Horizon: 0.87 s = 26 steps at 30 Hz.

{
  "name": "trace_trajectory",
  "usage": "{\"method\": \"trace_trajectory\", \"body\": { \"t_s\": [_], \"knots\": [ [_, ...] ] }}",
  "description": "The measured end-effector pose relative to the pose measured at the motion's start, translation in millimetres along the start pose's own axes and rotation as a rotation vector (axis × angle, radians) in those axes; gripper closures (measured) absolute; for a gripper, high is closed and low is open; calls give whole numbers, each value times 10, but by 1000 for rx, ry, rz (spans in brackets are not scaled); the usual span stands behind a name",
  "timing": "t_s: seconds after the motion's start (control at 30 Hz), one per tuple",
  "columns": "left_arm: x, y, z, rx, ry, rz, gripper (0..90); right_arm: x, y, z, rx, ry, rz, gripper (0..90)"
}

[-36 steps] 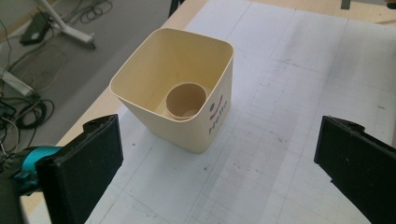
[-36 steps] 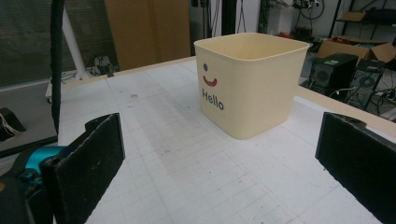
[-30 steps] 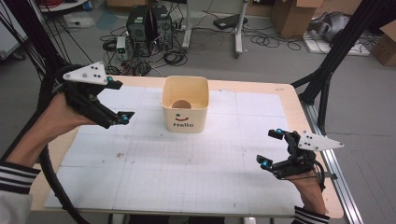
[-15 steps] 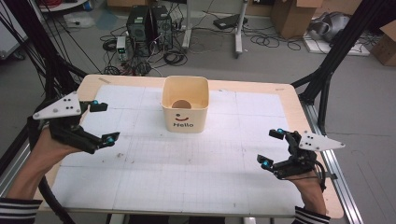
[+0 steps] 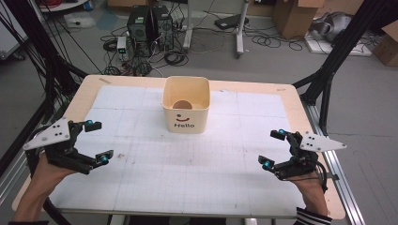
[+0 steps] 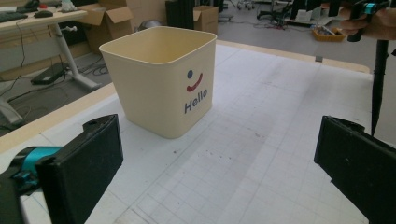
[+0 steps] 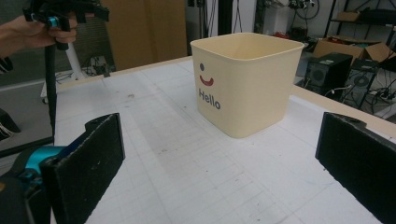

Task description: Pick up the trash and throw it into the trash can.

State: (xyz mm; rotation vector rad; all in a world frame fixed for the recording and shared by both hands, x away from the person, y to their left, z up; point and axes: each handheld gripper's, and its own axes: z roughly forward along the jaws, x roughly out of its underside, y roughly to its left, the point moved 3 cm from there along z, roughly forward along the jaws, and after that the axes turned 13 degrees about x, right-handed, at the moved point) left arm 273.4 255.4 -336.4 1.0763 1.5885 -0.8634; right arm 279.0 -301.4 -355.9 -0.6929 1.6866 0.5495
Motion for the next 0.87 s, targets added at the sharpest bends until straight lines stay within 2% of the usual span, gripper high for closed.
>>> {"method": "trace_trajectory", "body": {
  "t_s": [0.27, 0.37, 0.43, 0.87],
  "knots": [
    [193, -20, -97, 2, -84, -25, 17, 6, 1, 2, 3, 5, 3, 2],
    [232, -24, -124, 6, -99, -31, 17, 6, -5, 10, 5, 0, 0, 2],
    [249, -17, -125, 3, -76, -40, 17, 7, 0, 11, 3, 3, 1, 2],
    [267, -9, -134, 4, -87, -41, 17, 0, -1, -11, 4, 1, 2, 2]
  ]
}}
